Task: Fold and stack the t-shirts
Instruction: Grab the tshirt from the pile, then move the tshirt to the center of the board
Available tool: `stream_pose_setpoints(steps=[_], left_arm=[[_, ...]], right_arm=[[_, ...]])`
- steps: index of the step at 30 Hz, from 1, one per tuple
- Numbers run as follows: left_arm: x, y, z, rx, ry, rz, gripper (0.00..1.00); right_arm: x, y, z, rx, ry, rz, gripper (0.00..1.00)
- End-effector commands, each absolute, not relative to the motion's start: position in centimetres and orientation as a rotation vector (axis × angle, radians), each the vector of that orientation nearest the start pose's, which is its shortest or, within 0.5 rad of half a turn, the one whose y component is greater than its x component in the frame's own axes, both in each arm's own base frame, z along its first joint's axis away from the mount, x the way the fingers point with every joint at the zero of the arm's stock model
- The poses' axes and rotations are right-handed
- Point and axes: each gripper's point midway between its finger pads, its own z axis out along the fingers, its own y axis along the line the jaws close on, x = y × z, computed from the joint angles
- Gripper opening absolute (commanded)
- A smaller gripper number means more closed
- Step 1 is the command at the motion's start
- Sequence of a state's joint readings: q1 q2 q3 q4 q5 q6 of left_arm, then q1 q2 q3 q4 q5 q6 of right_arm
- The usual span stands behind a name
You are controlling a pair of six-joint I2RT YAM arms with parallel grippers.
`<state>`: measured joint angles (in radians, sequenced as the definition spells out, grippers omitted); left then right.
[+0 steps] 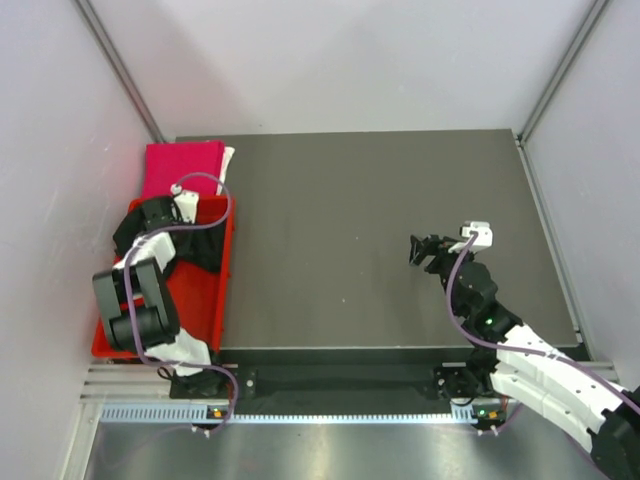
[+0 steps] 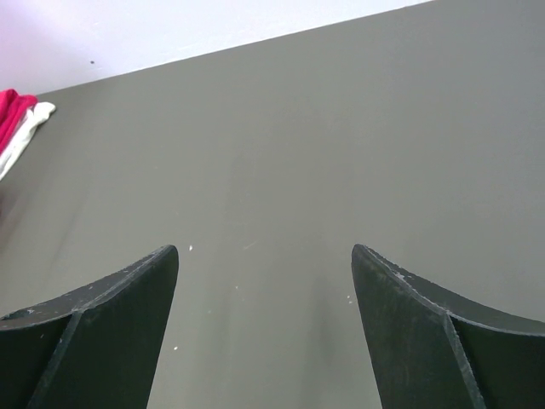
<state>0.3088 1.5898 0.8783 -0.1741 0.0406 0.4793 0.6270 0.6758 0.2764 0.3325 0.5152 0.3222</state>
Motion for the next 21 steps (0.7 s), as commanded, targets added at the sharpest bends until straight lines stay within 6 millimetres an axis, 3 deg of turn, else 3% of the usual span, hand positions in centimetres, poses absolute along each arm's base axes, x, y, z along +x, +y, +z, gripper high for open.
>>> stream_pose_setpoints(steps=[1, 4, 6, 7, 8, 9, 10, 11, 12, 14, 15, 16, 18, 19, 21], left_arm=[[36.8, 11.8, 11.6, 0.212, 2.258, 0.294, 0.0], [35.7, 11.2, 16.1, 0.183, 2.197, 0.284, 0.0], [35.6, 10.3, 22.9, 0.172, 2.049, 0.284, 0.0], [35.2, 9.9, 25.1, 0.174, 2.011, 0.276, 0.0], [34.0, 8.9, 27.1, 0.174, 1.993, 0.241, 0.0], [33.9, 7.8, 31.8, 0.206, 1.906, 0.206, 0.0], [33.5, 6.7, 33.9, 0.225, 1.874, 0.161, 0.0], [32.7, 5.6, 34.5, 0.226, 1.906, 0.088, 0.0], [32.4, 3.6, 38.8, 0.293, 1.814, 0.012, 0.0], [32.3, 0.9, 40.8, 0.337, 1.792, -0.125, 0.0], [31.6, -1.0, 43.1, 0.398, 1.738, -0.192, 0.0], [32.1, -3.2, 43.4, 0.45, 1.731, -0.256, 0.0], [32.3, -5.3, 45.2, 0.481, 1.713, -0.246, 0.0], [32.8, -9.4, 44.5, 0.588, 1.723, -0.303, 0.0], [32.8, -12.9, 44.5, 0.704, 1.719, -0.284, 0.0]], right_arm=[[28.4, 10.7, 21.6, 0.175, 1.567, 0.314, 0.83], [28.2, 11.0, 22.0, 0.16, 1.567, 0.331, 0.83], [28.1, 11.5, 22.5, 0.141, 1.564, 0.361, 0.83], [28.1, 11.8, 22.8, 0.13, 1.561, 0.373, 0.83], [28.0, 12.1, 23.2, 0.117, 1.559, 0.387, 0.83], [27.9, 12.6, 23.3, 0.09, 1.562, 0.408, 0.83], [27.9, 12.9, 23.5, 0.072, 1.564, 0.418, 0.83], [27.8, 13.4, 24.2, 0.055, 1.558, 0.436, 0.83], [27.6, 14.0, 24.4, 0.015, 1.564, 0.458, 0.83], [27.4, 14.9, 25.7, -0.039, 1.561, 0.484, 0.84], [27.1, 15.7, 25.6, -0.088, 1.583, 0.509, 0.84], [27.0, 16.2, 26.6, -0.112, 1.576, 0.53, 0.84], [26.4, 17.4, 26.7, -0.19, 1.606, 0.573, 0.84], [26.2, 17.7, 27.8, -0.206, 1.591, 0.594, 0.85], [25.6, 18.7, 28.2, -0.262, 1.604, 0.641, 0.85]])
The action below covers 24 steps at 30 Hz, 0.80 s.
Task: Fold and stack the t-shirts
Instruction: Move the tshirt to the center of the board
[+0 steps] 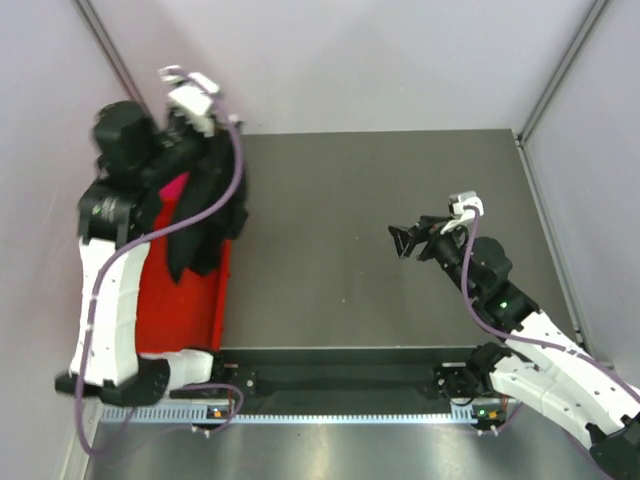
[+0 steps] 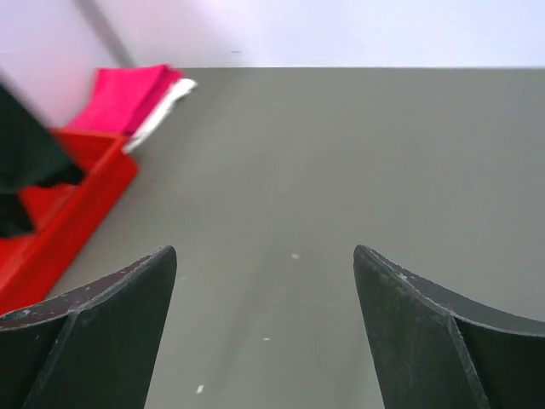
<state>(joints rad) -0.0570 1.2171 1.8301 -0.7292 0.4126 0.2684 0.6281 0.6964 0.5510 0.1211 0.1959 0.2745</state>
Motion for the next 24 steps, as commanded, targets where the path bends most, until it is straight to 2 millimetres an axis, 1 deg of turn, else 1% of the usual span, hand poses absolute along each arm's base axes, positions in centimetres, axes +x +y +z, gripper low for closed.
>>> stream_pose_setpoints(steps=[1, 2, 3, 4, 5, 6, 7, 8, 9, 10, 11, 12, 13, 14, 15, 16, 17, 18, 19, 20, 21, 22, 23, 24], left_arm=[[32.9, -17.0, 42.9, 0.817, 1.74, -0.299, 0.0], [32.8, -19.0, 42.2, 0.91, 1.73, -0.298, 0.0], [32.4, -20.9, 43.0, 0.958, 1.696, -0.312, 0.0], [31.7, -24.5, 41.0, 1.07, 1.714, -0.361, 0.0], [31.2, -26.2, 40.7, 1.13, 1.694, -0.383, 0.0], [30.5, -27.8, 41.7, 1.165, 1.651, -0.413, 0.0], [29.8, -30.0, 40.9, 1.227, 1.634, -0.458, 0.0], [29.1, -31.1, 41.1, 1.255, 1.603, -0.525, 0.0], [29.2, -31.8, 40.6, 1.262, 1.6, -0.548, 0.0], [29.4, -32.0, 40.3, 1.262, 1.594, -0.554, 0.0], [30.1, -32.6, 38.7, 1.276, 1.591, -0.546, 0.0], [30.2, -32.5, 38.2, 1.273, 1.585, -0.537, 0.0], [30.5, -32.5, 37.2, 1.274, 1.591, -0.528, 0.0], [31.0, -32.9, 34.5, 1.287, 1.619, -0.534, 0.0], [31.0, -33.0, 33.3, 1.295, 1.63, -0.544, 0.0], [31.2, -32.9, 32.4, 1.291, 1.64, -0.556, 0.0], [31.4, -33.1, 30.3, 1.287, 1.671, -0.585, 0.0], [31.5, -33.4, 29.5, 1.285, 1.671, -0.611, 0.0], [32.1, -33.4, 28.3, 1.278, 1.693, -0.614, 0.0], [33.2, -33.5, 26.7, 1.26, 1.719, -0.616, 0.0], [33.1, -33.5, 26.4, 1.259, 1.728, -0.619, 0.0], [34.6, -33.6, 25.5, 1.237, 1.738, -0.619, 0.0], [35.3, -33.7, 25.1, 1.207, 1.759, -0.638, 0.0], [36.2, -34.1, 25.5, 1.193, 1.748, -0.651, 0.0]], right_arm=[[25.4, 19.0, 29.2, -0.275, 1.591, 0.659, 0.85], [25.3, 19.1, 29.5, -0.266, 1.594, 0.673, 0.85], [25.2, 19.1, 29.7, -0.265, 1.6, 0.682, 0.86], [25.1, 19.0, 30.4, -0.254, 1.589, 0.685, 0.86], [25.3, 18.6, 30.8, -0.222, 1.588, 0.677, 0.86], [25.3, 18.3, 30.5, -0.206, 1.613, 0.663, 0.86], [25.2, 17.9, 30.8, -0.192, 1.608, 0.659, 0.87], [25.3, 17.3, 30.9, -0.16, 1.612, 0.639, 0.87], [25.2, 16.9, 30.2, -0.149, 1.642, 0.619, 0.88], [25.1, 16.4, 30.1, -0.13, 1.648, 0.602, 0.88], [25.2, 15.7, 29.3, -0.107, 1.679, 0.566, 0.87], [25.1, 15.5, 28.9, -0.101, 1.691, 0.552, 0.87], [25.1, 15.3, 27.8, -0.105, 1.718, 0.534, 0.86], [25.2, 15.3, 27.2, -0.1, 1.733, 0.526, 0.85], [25.2, 15.3, 26.5, -0.097, 1.748, 0.527, 0.84], [25.4, 15.5, 25.2, -0.098, 1.778, 0.519, 0.84], [25.5, 15.9, 24.9, -0.102, 1.785, 0.53, 0.81], [25.6, 16.1, 24.3, -0.111, 1.801, 0.529, 0.79], [25.8, 16.5, 23.5, -0.122, 1.829, 0.527, 0.78], [26.0, 17.1, 22.8, -0.146, 1.846, 0.54, 0.74], [25.9, 17.3, 23.1, -0.156, 1.836, 0.553, 0.72], [26.1, 17.7, 22.0, -0.17, 1.862, 0.551, 0.71], [26.4, 18.0, 21.8, -0.172, 1.858, 0.559, 0.69], [26.5, 18.3, 21.4, -0.169, 1.868, 0.567, 0.64]])
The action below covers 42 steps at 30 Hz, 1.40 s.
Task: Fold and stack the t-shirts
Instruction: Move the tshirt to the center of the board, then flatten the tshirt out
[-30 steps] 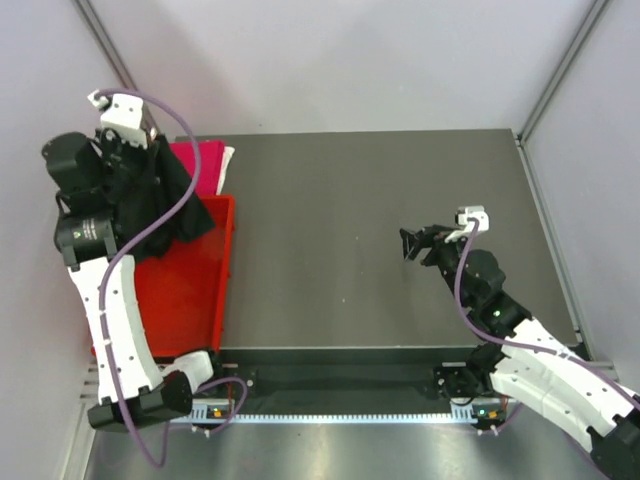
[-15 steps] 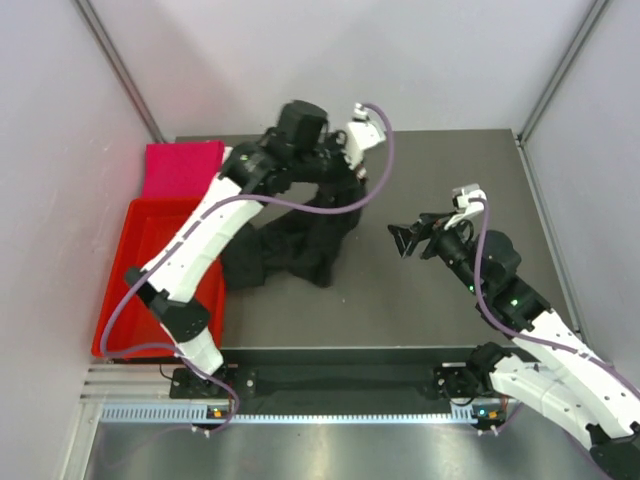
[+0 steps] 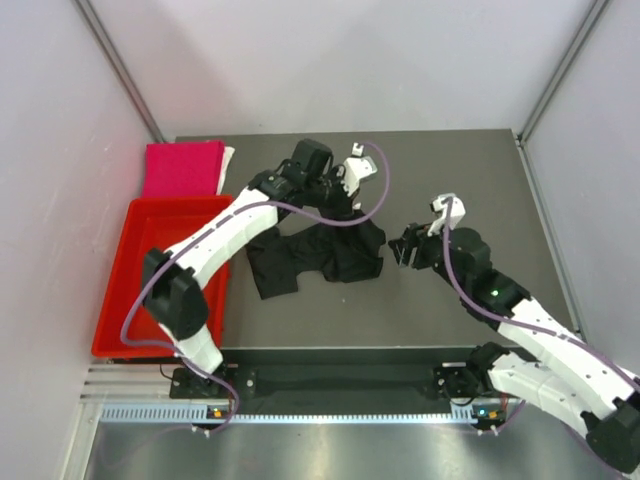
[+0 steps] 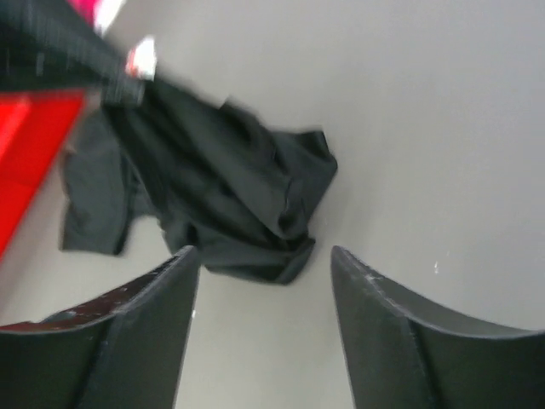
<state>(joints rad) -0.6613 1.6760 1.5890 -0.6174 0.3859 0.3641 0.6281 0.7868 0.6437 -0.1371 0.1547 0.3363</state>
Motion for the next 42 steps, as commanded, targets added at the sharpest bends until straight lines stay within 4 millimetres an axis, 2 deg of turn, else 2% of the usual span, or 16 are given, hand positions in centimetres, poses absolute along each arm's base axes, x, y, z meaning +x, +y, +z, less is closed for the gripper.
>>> stream_pose_setpoints(steps=[1, 3, 4, 5, 8, 9, 13, 14, 16, 17, 19, 21, 30, 34, 38, 42], left_arm=[[37.8, -34.0, 23.9, 1.18, 1.786, -0.639, 0.0], [39.9, -34.3, 24.7, 1.149, 1.778, -0.619, 0.2], [40.8, -34.0, 22.8, 1.147, 1.842, -0.624, 0.38], [41.6, -34.1, 24.3, 1.129, 1.825, -0.636, 0.64], [42.1, -32.2, 24.9, 1.075, 1.885, -0.705, 0.77], [42.1, -31.2, 25.3, 1.053, 1.894, -0.719, 0.99], [40.5, -24.6, 27.5, 0.949, 1.924, -0.6, 0.99], [39.4, -23.0, 24.7, 0.959, 2.002, -0.538, 0.99], [37.6, -20.0, 24.9, 0.974, 1.986, -0.378, 0.99], [35.9, -18.9, 21.5, 0.999, 2.059, -0.355, 0.98], [33.9, -17.2, 20.4, 1.023, 2.072, -0.276, 0.94], [31.1, -15.9, 16.1, 1.104, 2.16, -0.234, 0.9], [25.8, -15.9, 6.4, 1.409, 2.211, -0.09, 0.85], [25.9, -16.2, 4.8, 1.449, 2.211, -0.058, 0.85], [27.3, -15.5, 4.1, 1.414, 2.205, 0.04, 0.83], [27.4, -16.2, 2.4, 1.429, 2.243, 0.001, 0.72]], right_arm=[[26.7, 18.5, 19.9, -0.17, 1.905, 0.562, 0.62], [26.9, 19.1, 18.9, -0.161, 1.92, 0.581, 0.61], [26.9, 19.3, 17.5, -0.162, 1.954, 0.571, 0.61], [26.9, 19.3, 16.8, -0.152, 1.975, 0.571, 0.62], [27.3, 19.5, 14.6, -0.133, 2.051, 0.539, 0.7], [27.2, 19.8, 14.1, -0.143, 2.073, 0.534, 0.74], [27.6, 20.3, 10.9, -0.147, 2.188, 0.481, 0.76], [27.6, 20.4, 10.4, -0.147, 2.206, 0.474, 0.76], [27.9, 20.4, 9.3, -0.134, 2.24, 0.445, 0.75], [28.1, 20.4, 9.1, -0.121, 2.246, 0.435, 0.75], [28.6, 20.7, 8.4, -0.126, 2.262, 0.422, 0.74], [28.8, 21.3, 8.0, -0.146, 2.267, 0.436, 0.7], [30.8, 23.2, 5.6, -0.126, 2.314, 0.45, 0.48], [31.2, 23.3, 5.2, -0.114, 2.325, 0.446, 0.4], [31.6, 22.8, 5.4, -0.078, 2.319, 0.454, 0.12], [31.7, 22.1, 6.6, -0.057, 2.289, 0.466, 0.0]])
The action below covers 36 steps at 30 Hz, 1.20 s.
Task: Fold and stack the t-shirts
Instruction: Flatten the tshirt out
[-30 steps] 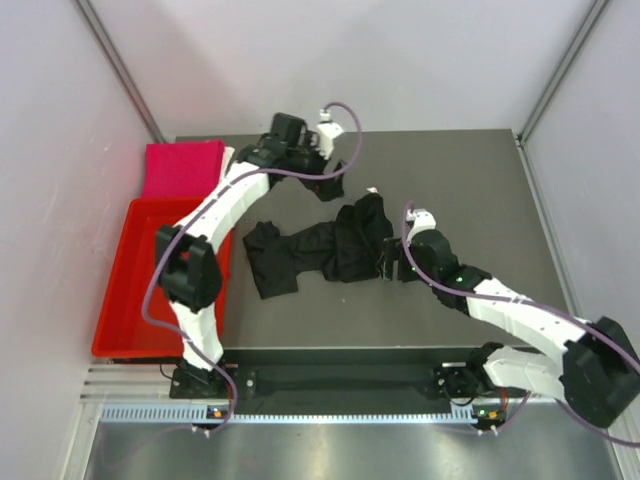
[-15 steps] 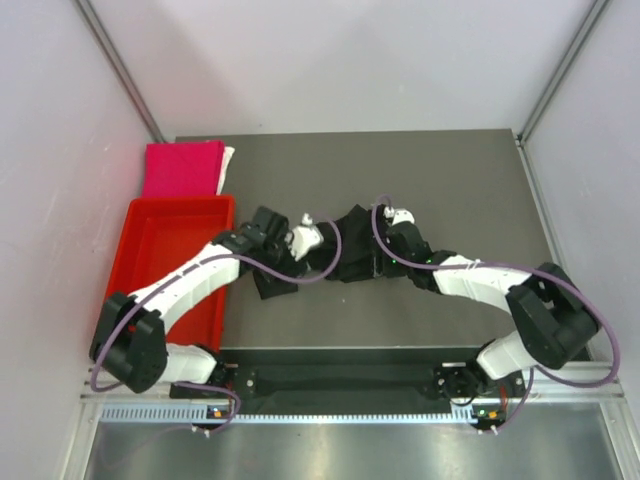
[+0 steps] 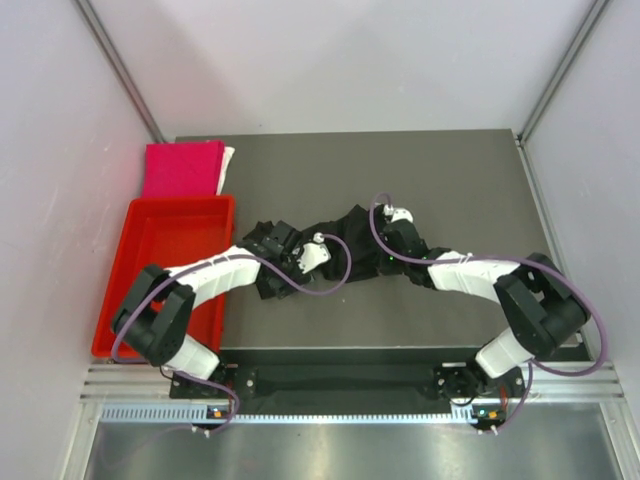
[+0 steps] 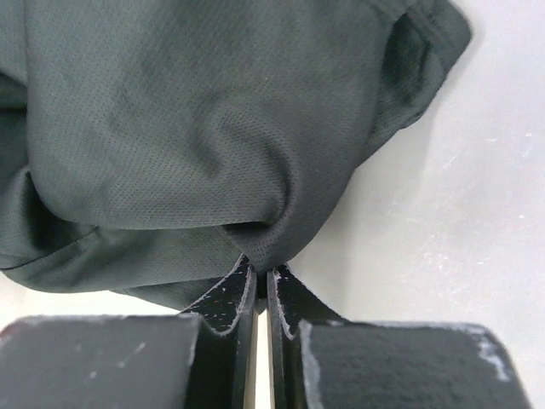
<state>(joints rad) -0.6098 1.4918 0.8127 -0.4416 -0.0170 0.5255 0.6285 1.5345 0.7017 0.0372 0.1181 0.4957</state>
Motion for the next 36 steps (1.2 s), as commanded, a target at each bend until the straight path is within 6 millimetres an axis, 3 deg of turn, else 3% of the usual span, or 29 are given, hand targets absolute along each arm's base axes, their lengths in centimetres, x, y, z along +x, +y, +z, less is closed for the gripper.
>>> stream_pose_setpoints(steps=[1, 3, 6, 7, 8, 10, 12, 13, 14, 16, 17, 18, 19, 20, 22, 23, 25, 26, 29, 30, 33, 34, 35, 36], left_arm=[[26.8, -16.9, 2.1, 1.449, 2.241, -0.063, 0.67], [26.2, -16.9, 1.3, 1.471, 2.254, -0.095, 0.6], [26.0, -16.7, 0.6, 1.483, 2.275, -0.091, 0.19], [25.9, -16.8, 0.9, 1.476, 2.286, -0.097, 0.01], [25.9, -16.7, 1.4, 1.467, 2.293, -0.096, 0.0], [27.3, -17.1, 5.0, 1.382, 2.25, -0.096, 0.0], [28.4, -15.8, 10.2, 1.218, 2.213, -0.174, 0.0], [29.8, -15.5, 13.9, 1.127, 2.157, -0.197, 0.0], [30.7, -13.2, 17.2, 0.998, 2.127, -0.208, 0.0], [31.8, -10.9, 21.8, 0.874, 2.065, -0.158, 0.0], [31.6, -8.9, 23.6, 0.806, 2.047, -0.121, 0.0], [31.5, -8.4, 24.8, 0.78, 2.024, -0.11, 0.0], [31.3, -7.7, 25.8, 0.754, 2.011, -0.099, 0.0], [30.7, -6.7, 26.4, 0.716, 2.021, -0.084, 0.0], [29.9, -5.9, 28.3, 0.658, 2.003, -0.07, 0.0], [29.6, -5.5, 28.7, 0.639, 2.001, -0.066, 0.0], [28.7, -5.2, 29.9, 0.619, 1.99, -0.057, 0.0], [28.2, -5.1, 30.7, 0.61, 1.975, -0.051, 0.0], [27.0, -5.3, 32.5, 0.6, 1.963, -0.079, 0.0], [26.9, -5.4, 32.7, 0.595, 1.96, -0.085, 0.0], [28.1, -5.3, 31.4, 0.577, 1.979, -0.083, 0.0], [29.7, -5.3, 31.1, 0.562, 1.971, -0.072, 0.0], [30.6, -5.3, 30.7, 0.548, 1.979, -0.073, 0.0], [31.7, -5.3, 31.1, 0.533, 1.97, -0.066, 0.0]], right_arm=[[31.7, 21.9, 6.7, -0.056, 2.286, 0.466, 0.0], [31.7, 21.4, 7.3, -0.045, 2.269, 0.475, 0.0], [32.0, 20.6, 8.1, -0.026, 2.252, 0.487, 0.0], [31.9, 20.4, 8.3, -0.025, 2.25, 0.49, 0.0], [32.0, 20.0, 8.6, -0.016, 2.248, 0.496, 0.0], [32.0, 19.6, 10.6, -0.02, 2.214, 0.503, 0.0], [31.9, 18.7, 13.5, -0.014, 2.155, 0.505, 0.0], [31.5, 18.0, 14.2, -0.016, 2.153, 0.49, 0.0], [31.6, 17.1, 15.3, 0.002, 2.133, 0.48, 0.0], [31.1, 14.9, 19.0, 0.043, 2.052, 0.468, 0.0], [30.4, 13.9, 22.1, 0.063, 1.968, 0.488, 0.0], [29.8, 13.0, 22.9, 0.078, 1.954, 0.48, 0.0], [29.4, 12.2, 24.2, 0.097, 1.916, 0.483, 0.0], [28.5, 11.6, 26.9, 0.101, 1.843, 0.505, 0.0], [27.1, 10.8, 28.5, 0.104, 1.818, 0.502, 0.0], [26.1, 10.4, 30.7, 0.103, 1.762, 0.515, 0.0], [24.8, 9.8, 31.7, 0.106, 1.751, 0.512, 0.0], [23.8, 9.4, 33.5, 0.106, 1.704, 0.525, 0.0], [21.8, 8.9, 35.9, 0.096, 1.656, 0.548, 0.0], [21.4, 8.8, 36.1, 0.094, 1.659, 0.548, 0.0], [22.4, 9.1, 36.3, 0.092, 1.657, 0.542, 0.0], [23.1, 9.2, 36.2, 0.095, 1.659, 0.532, 0.0], [24.8, 9.7, 35.4, 0.092, 1.694, 0.515, 0.0], [26.1, 10.0, 36.4, 0.075, 1.662, 0.501, 0.0]])
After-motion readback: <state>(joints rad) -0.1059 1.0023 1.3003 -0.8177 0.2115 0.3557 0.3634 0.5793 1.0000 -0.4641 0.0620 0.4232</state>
